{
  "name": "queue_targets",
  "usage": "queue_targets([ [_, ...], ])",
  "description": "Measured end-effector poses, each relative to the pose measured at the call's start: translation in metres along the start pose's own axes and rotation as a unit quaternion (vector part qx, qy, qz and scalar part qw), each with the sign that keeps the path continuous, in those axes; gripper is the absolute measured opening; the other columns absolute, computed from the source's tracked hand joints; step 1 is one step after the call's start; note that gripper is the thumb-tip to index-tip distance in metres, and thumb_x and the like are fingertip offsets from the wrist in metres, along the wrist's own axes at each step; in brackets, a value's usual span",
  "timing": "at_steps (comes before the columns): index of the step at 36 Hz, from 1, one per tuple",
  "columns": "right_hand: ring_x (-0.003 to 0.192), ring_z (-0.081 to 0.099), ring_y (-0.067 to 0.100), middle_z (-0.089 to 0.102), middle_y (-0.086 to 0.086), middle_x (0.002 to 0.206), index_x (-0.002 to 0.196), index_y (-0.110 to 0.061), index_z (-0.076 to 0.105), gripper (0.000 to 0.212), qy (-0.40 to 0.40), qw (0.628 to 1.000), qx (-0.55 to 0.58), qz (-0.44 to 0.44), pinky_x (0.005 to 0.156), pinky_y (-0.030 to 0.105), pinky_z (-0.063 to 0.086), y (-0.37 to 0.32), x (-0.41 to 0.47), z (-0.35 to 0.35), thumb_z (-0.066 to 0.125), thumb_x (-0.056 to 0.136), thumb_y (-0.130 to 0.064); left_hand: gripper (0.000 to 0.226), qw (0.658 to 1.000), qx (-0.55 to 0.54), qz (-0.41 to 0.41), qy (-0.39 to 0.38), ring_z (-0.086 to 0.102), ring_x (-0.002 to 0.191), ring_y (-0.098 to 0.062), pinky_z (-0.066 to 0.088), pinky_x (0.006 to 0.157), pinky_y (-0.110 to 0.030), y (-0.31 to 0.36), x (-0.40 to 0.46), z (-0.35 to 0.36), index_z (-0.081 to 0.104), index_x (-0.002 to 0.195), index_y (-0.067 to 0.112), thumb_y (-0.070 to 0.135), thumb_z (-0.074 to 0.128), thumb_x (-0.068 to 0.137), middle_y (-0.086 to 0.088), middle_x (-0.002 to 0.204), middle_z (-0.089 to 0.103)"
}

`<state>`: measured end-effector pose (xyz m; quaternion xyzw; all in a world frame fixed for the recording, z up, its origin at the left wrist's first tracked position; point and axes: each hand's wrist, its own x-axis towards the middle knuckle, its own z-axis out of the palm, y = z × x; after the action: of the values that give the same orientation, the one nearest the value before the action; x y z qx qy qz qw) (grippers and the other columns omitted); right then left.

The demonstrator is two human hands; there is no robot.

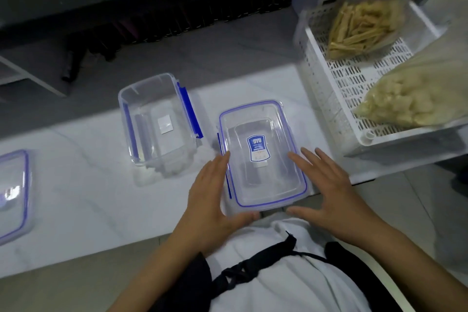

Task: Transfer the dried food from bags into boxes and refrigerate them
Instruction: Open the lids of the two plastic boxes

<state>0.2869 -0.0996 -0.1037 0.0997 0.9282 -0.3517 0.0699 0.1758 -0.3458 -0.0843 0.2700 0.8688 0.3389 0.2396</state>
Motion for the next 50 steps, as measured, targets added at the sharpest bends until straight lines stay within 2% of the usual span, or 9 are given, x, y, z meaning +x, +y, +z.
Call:
queue_targets([
  [4,0.151,-0.006,0.005,0.013,-0.016,0.163,0.147,-0.055,0.010,0.098,-0.010,1.000,-0.023,-0.004,0.124,0.041,0.010,-0.001,0.007,0.000,0.078,0.077,-0.051,0.118,0.998,0.063,0.014,-0.016,-0.002,0.154,-0.011,0.012,0.125,-0.040,0.004,0.008,0.007,0.000,0.157,0.035,0.056,0.080,0.074,0.007,0.167,-0.001],
  [7,0.152,-0.012,0.011,0.015,-0.013,0.164,0.149,-0.055,0.009,0.098,-0.007,0.998,-0.064,0.001,0.124,0.042,0.004,-0.004,0.014,-0.004,0.075,0.076,-0.057,0.115,0.998,0.059,0.008,-0.006,-0.003,0.153,-0.008,0.009,0.126,-0.038,0.001,0.018,0.010,-0.004,0.150,0.048,0.054,0.081,0.074,0.009,0.167,-0.002],
  [11,0.153,-0.012,0.023,0.023,-0.002,0.164,0.157,-0.038,0.015,0.100,0.015,0.980,-0.197,-0.005,0.122,0.045,-0.011,-0.009,0.030,-0.013,0.068,0.077,-0.066,0.116,0.996,0.086,-0.002,-0.003,-0.010,0.150,-0.002,-0.004,0.119,-0.029,-0.001,0.037,0.014,-0.020,0.136,0.063,0.058,0.078,0.074,0.016,0.166,-0.011],
  [17,0.152,-0.017,0.028,0.018,-0.001,0.165,0.156,-0.043,0.001,0.100,0.019,0.953,-0.303,0.012,0.116,0.053,-0.019,-0.007,0.075,-0.036,0.051,0.077,-0.079,0.124,0.992,0.126,-0.013,0.019,-0.003,0.154,-0.019,0.003,0.122,-0.041,0.006,0.094,0.010,-0.005,0.157,0.036,0.065,0.078,0.070,0.008,0.168,-0.005],
  [24,0.153,-0.012,0.030,0.027,0.004,0.163,0.155,-0.046,0.001,0.098,0.023,0.947,-0.321,0.020,0.116,0.058,-0.016,0.005,0.121,-0.064,0.047,0.077,-0.083,0.124,0.988,0.155,-0.017,0.001,0.004,0.154,-0.031,0.010,0.122,-0.051,0.025,0.153,-0.007,0.000,0.157,0.033,0.068,0.078,0.068,-0.001,0.168,0.011],
  [34,0.153,-0.010,0.018,0.029,-0.007,0.162,0.153,-0.050,0.008,0.096,0.046,0.972,-0.231,0.007,0.119,0.050,-0.013,0.012,0.131,-0.080,0.059,0.076,-0.077,0.114,0.997,0.071,0.011,0.038,0.006,0.154,-0.030,0.014,0.122,-0.050,0.036,0.160,-0.019,0.011,0.157,0.033,0.059,0.080,0.071,0.001,0.167,0.015],
  [41,0.154,0.003,0.022,0.033,-0.007,0.160,0.149,-0.051,0.026,0.090,0.103,0.984,-0.134,-0.053,0.121,0.049,0.002,-0.023,0.119,-0.076,0.071,0.073,-0.069,0.115,0.996,0.029,-0.014,0.077,0.000,0.154,-0.014,0.014,0.122,-0.047,0.031,0.119,-0.047,0.003,0.156,0.042,0.061,0.079,0.071,0.013,0.167,0.007],
  [44,0.154,0.001,0.021,0.027,-0.006,0.163,0.149,-0.052,0.025,0.086,0.104,0.986,-0.083,-0.102,0.122,0.050,0.006,-0.058,0.114,-0.060,0.062,0.073,-0.071,0.112,0.992,0.000,-0.014,0.127,0.007,0.153,-0.012,0.022,0.123,-0.050,0.016,0.080,-0.067,0.008,0.155,0.047,0.062,0.080,0.070,0.018,0.165,0.012],
  [50,0.152,-0.013,0.011,0.003,-0.018,0.165,0.151,-0.051,0.021,0.083,0.045,0.978,-0.001,-0.203,0.122,0.045,-0.003,-0.134,0.121,0.003,0.048,0.077,-0.077,0.109,0.973,-0.028,-0.062,0.219,0.020,0.149,-0.006,0.031,0.119,-0.048,-0.026,-0.006,-0.108,0.017,0.155,0.045,0.056,0.084,0.070,0.025,0.160,0.022],
])
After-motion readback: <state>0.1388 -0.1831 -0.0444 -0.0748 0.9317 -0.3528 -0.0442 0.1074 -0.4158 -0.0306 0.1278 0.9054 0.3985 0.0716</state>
